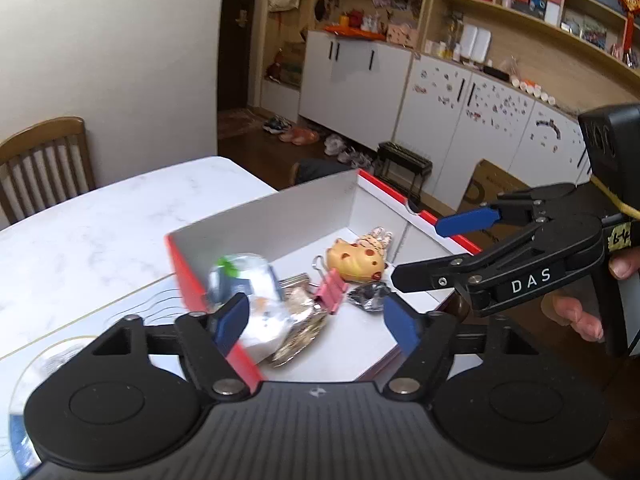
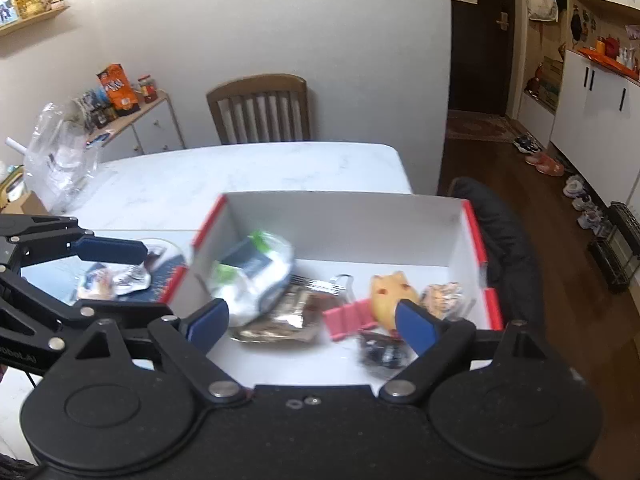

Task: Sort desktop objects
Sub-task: 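Withdraw both tools from the box back to the placemat items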

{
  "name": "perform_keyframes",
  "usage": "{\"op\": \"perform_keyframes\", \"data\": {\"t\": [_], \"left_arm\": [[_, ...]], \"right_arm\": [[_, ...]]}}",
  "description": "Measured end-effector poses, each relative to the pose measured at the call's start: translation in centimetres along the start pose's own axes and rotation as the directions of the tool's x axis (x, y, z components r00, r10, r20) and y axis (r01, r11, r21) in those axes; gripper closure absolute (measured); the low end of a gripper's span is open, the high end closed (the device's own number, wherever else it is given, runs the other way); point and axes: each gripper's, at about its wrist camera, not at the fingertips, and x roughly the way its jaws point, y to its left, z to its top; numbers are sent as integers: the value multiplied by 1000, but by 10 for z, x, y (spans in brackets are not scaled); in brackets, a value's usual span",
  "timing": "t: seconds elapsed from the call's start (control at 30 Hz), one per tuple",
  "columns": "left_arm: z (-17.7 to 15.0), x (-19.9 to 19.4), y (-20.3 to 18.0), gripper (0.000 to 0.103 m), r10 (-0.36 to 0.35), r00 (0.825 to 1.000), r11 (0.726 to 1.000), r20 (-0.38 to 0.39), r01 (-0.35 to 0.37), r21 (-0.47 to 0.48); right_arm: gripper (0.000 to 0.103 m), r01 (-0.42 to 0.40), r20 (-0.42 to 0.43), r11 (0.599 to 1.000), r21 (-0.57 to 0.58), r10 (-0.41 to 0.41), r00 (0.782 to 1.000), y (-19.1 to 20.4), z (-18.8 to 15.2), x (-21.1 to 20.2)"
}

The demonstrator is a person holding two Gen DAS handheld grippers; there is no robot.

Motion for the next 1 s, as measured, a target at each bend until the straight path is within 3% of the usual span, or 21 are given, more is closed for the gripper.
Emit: {"op": "perform_keyframes", "data": {"t": [0.4, 0.53, 1.0], "left_arm": [[-30, -59, 64, 15, 54, 997, 996, 49, -50, -79], [-42, -68, 90, 2, 83, 995, 992, 47, -78, -101], [-95, -81, 166, 0, 102, 995, 990, -10, -103, -96]], "right_arm": [[4, -62, 21, 996, -65, 64, 998, 83, -4, 3], [4, -74, 19, 994, -78, 76, 997, 109, -4, 10], [4, -82, -30, 989, -125, 79, 996, 187, -21, 47]]}}
